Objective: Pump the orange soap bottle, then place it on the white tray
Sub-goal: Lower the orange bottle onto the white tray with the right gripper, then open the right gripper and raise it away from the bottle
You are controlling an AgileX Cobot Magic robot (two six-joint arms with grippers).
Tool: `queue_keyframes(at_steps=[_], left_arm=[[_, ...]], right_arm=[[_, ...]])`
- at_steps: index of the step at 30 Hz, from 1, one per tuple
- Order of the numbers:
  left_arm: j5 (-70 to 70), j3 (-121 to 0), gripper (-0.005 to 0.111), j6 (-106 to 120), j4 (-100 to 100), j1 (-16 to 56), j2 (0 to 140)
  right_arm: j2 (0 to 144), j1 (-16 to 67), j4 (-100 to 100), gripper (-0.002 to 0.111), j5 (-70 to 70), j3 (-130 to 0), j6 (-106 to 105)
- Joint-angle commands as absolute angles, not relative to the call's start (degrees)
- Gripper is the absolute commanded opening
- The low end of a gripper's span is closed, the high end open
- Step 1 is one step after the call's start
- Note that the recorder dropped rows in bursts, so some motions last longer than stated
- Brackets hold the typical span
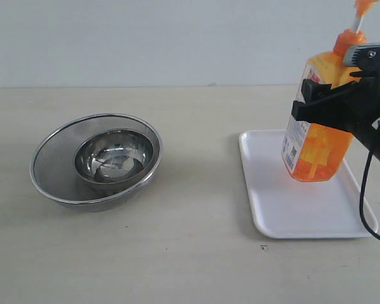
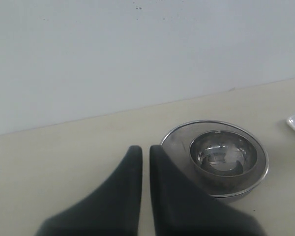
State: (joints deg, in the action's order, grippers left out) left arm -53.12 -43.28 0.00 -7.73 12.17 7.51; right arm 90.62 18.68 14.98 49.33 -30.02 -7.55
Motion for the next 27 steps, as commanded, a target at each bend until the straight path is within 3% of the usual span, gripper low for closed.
queue_keyframes(at_steps=[1, 27], left_arm=[[-53.26, -43.03, 0.005, -0.44, -6.62, 12.57, 7.10], [-53.48, -43.03, 0.005, -0.44, -6.62, 12.57, 7.10]], right_arm=[[92.10, 18.38, 14.25, 0.000, 56.40, -30.45, -7.42], [96.04, 18.50, 11.30, 0.000, 57.41, -30.45, -6.06]])
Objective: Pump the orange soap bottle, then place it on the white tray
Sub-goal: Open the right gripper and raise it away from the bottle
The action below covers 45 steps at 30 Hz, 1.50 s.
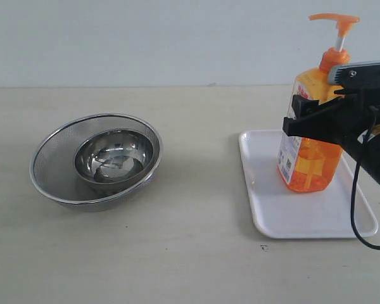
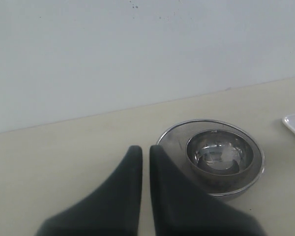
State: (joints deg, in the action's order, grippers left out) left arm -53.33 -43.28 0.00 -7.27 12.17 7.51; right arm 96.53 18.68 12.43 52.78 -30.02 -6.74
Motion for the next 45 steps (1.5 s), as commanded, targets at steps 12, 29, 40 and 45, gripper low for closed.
queue_keyframes(at_steps=[12, 29, 40, 45], left_arm=[[-53.48, -43.03, 0.005, -0.44, -6.62, 12.57, 7.10], [-53.48, -43.03, 0.005, -0.44, -6.62, 12.57, 7.10], [-53.62, -43.03, 0.005, -0.44, -6.62, 12.57, 7.10], [-53.62, -43.03, 0.005, -0.44, -6.62, 12.57, 7.10]], right_arm=[[96.04, 18.50, 11.16, 0.000, 57.41, -30.45, -5.86], [96.04, 18.50, 12.06, 0.077, 57.51, -30.45, -5.23], [96.04, 18.50, 11.80, 0.077, 57.51, -30.45, -3.29], [95.85, 18.50, 11.16, 0.077, 58.85, -30.45, -3.30]])
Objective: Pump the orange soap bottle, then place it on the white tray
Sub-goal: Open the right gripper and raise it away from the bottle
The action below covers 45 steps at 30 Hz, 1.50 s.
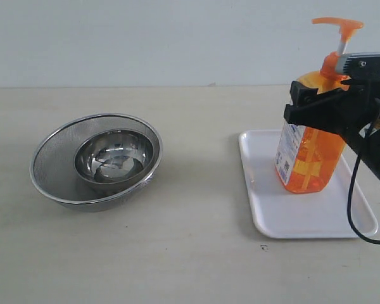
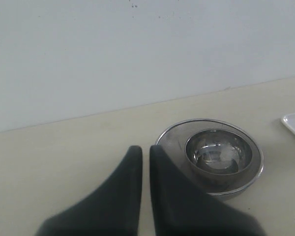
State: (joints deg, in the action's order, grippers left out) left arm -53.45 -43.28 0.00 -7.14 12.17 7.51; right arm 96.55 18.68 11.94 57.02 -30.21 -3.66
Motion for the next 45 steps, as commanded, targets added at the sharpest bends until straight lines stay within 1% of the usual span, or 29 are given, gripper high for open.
queue_keyframes(at_steps=[1, 25, 45], left_arm=[[-53.62, -43.03, 0.005, -0.44, -6.62, 12.57, 7.10], [-53.62, -43.03, 0.005, -0.44, -6.62, 12.57, 7.10], [-54.10, -43.03, 0.005, -0.44, -6.50, 12.57, 7.10]], right_arm=[[95.85, 18.50, 11.04, 0.077, 59.15, -30.45, -3.30], [88.67, 18.50, 7.64, 0.077, 57.96, -30.45, -1.81], [88.45, 18.50, 5.16, 0.077, 57.76, -32.08, -0.62]])
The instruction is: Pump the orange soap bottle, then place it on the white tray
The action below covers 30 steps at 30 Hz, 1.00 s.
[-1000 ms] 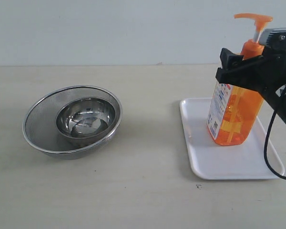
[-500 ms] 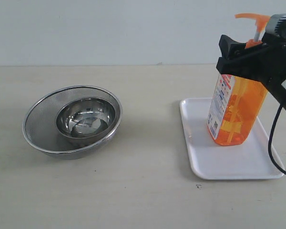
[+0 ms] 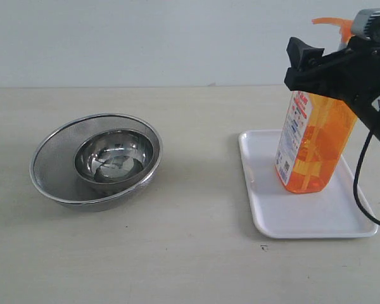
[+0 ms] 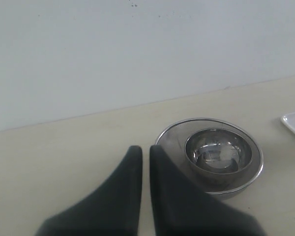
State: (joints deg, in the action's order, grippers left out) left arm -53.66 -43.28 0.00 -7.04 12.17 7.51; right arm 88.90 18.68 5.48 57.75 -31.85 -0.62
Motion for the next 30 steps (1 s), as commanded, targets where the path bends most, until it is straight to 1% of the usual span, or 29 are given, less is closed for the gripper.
queue_keyframes(at_steps=[1, 7, 9, 20, 30], left_arm=[[-54.10, -43.03, 0.005, -0.44, -6.50, 12.57, 7.10], [-54.10, -43.03, 0.005, -0.44, -6.50, 12.57, 7.10], [-54.10, -43.03, 0.005, -0.44, -6.50, 12.57, 7.10], [-54.10, -43.03, 0.005, -0.44, -6.50, 12.57, 7.10], [-54.10, -43.03, 0.005, -0.44, -6.50, 12.57, 7.10]], right_arm=[[88.20, 18.50, 5.16, 0.077, 57.76, -32.08, -0.62], [83.66, 18.50, 7.07, 0.077, 56.82, -32.08, -4.16], [80.28, 18.50, 8.58, 0.077, 53.81, -32.08, -5.67], [68.43, 18.50, 8.24, 0.077, 51.10, -32.08, -5.90], [61.16, 18.50, 8.35, 0.077, 47.68, -32.08, -6.09]])
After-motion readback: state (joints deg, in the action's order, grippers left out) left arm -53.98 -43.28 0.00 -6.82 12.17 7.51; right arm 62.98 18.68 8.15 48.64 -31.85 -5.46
